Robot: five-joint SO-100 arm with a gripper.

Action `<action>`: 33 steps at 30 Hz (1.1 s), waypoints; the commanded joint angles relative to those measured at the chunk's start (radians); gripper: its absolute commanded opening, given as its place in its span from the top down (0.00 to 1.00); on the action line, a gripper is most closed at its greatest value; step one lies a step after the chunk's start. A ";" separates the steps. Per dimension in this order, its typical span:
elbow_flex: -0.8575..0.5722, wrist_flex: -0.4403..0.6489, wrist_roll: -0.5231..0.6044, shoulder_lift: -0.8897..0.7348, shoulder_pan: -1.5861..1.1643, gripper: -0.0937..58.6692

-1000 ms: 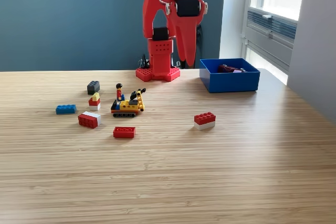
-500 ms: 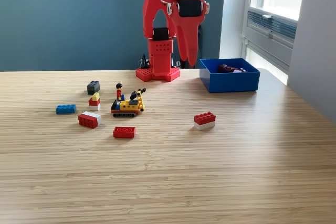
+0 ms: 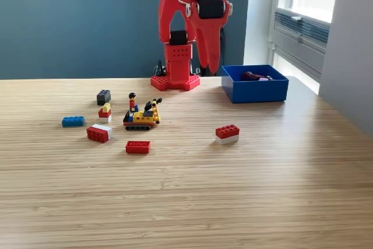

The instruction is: Grasp a lego block and put it in the bin.

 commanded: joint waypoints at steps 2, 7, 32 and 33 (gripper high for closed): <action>-0.028 -0.003 0.009 0.018 0.058 0.52; 0.025 -0.058 0.014 0.018 0.167 0.52; 0.324 -0.371 0.000 0.018 0.746 0.52; 0.333 -0.377 0.002 0.018 0.747 0.52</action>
